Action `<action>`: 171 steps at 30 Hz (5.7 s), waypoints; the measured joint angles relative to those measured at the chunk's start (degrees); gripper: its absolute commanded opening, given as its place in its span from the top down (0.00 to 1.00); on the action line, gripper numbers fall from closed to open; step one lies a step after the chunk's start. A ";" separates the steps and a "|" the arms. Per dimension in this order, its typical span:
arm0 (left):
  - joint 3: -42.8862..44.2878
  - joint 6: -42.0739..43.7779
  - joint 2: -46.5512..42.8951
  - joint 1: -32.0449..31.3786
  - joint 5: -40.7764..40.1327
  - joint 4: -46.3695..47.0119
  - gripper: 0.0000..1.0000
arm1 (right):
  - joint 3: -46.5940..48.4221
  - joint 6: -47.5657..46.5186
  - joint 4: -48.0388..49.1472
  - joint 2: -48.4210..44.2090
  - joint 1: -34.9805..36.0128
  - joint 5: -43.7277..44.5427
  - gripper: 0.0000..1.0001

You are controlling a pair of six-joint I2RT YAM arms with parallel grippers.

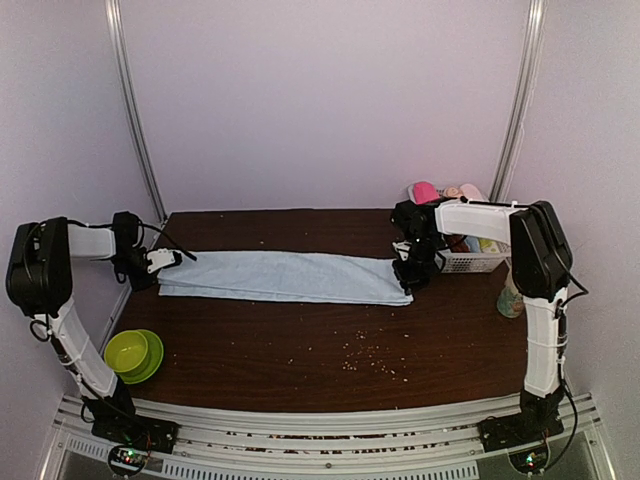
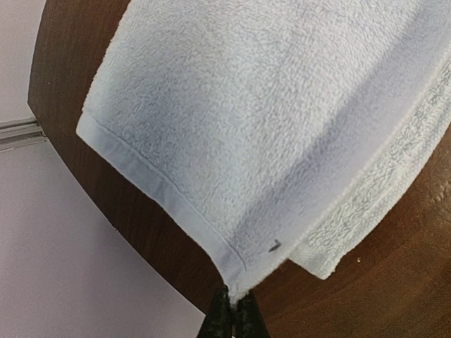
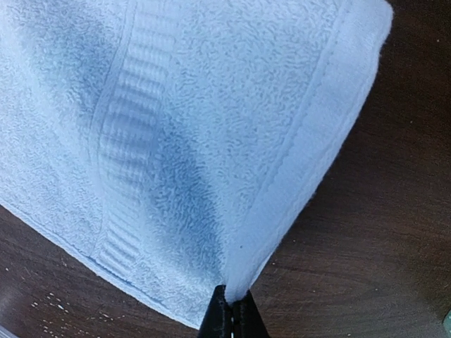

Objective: Roll the towels

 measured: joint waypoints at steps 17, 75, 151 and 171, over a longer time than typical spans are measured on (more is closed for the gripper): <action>0.52 0.52 1.33 0.00 -0.70 -1.90 1.00 | 0.02 -0.17 0.00 1.01 0.85 0.98 0.97; 26.45 -20.70 3.19 -19.78 15.76 -23.45 0.53 | 12.31 4.83 9.05 -5.09 9.53 14.19 0.44; 14.64 -10.58 14.64 -41.94 -5.16 -4.22 0.88 | 21.92 26.47 33.59 19.61 6.67 -12.31 0.54; 18.10 -12.50 14.75 -41.97 -3.41 -11.06 1.00 | 21.92 27.26 33.70 19.61 6.67 -12.26 0.54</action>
